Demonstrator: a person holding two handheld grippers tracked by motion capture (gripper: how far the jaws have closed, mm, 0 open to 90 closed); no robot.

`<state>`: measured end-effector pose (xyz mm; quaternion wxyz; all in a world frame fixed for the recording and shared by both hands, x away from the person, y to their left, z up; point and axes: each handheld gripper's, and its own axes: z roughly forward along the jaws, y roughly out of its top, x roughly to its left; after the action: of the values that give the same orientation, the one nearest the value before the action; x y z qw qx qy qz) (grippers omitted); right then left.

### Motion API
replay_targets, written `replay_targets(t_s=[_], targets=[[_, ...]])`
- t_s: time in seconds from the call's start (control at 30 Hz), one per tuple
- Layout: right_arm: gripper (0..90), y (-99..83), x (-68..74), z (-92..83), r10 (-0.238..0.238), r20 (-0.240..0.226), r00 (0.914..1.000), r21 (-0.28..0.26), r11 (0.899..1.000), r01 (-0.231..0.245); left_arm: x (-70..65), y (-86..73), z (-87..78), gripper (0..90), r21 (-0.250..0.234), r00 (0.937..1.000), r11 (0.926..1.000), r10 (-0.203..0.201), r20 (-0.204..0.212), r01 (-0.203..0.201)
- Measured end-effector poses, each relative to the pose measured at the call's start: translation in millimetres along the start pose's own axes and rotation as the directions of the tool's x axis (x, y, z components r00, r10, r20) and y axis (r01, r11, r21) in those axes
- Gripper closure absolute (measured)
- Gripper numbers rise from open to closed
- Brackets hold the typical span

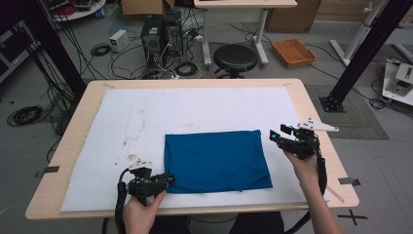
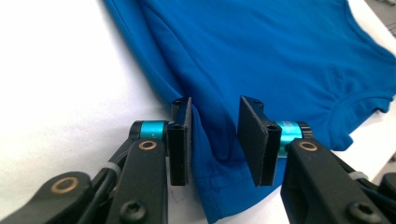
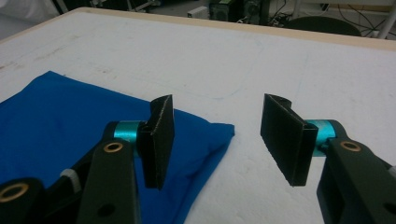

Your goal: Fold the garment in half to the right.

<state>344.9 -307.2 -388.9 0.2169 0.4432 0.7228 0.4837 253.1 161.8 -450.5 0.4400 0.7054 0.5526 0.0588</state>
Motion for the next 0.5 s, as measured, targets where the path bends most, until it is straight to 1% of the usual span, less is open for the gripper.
replay_targets(t_s=[0.1,0.2,0.33,0.37,0.4,0.5], targets=[[44.6,1.9,7.6,6.5,-0.014,-0.017,0.9997,0.006,1.000,0.015,-2.4,-0.3,0.8,72.5,0.003,0.9997,0.9998,0.019,-0.017,-0.019],[44.6,6.7,17.8,16.4,-0.027,-0.039,0.9989,0.013,1.000,0.027,-5.6,-0.9,1.3,77.8,0.003,0.9982,0.9987,0.050,-0.034,-0.050],[44.6,14.4,36.9,33.9,-0.046,-0.082,0.9956,0.027,0.998,0.048,-7.9,-2.0,1.4,80.6,-0.007,0.9950,0.9966,0.081,-0.057,-0.082],[44.6,16.2,43.5,40.6,-0.061,-0.091,0.9940,0.033,0.997,0.064,-8.2,-2.1,1.5,81.2,-0.007,0.9947,0.9964,0.084,-0.059,-0.085],[44.6,17.4,47.3,44.8,-0.066,-0.094,0.9934,0.037,0.997,0.069,-8.3,-2.1,1.6,81.4,-0.008,0.9946,0.9963,0.085,-0.059,-0.086],[45.1,22.3,61.6,63.3,-0.071,-0.127,0.9894,0.044,0.996,0.077,-8.2,-2.5,2.0,81.9,-0.009,0.9942,0.9959,0.090,-0.060,-0.090]])
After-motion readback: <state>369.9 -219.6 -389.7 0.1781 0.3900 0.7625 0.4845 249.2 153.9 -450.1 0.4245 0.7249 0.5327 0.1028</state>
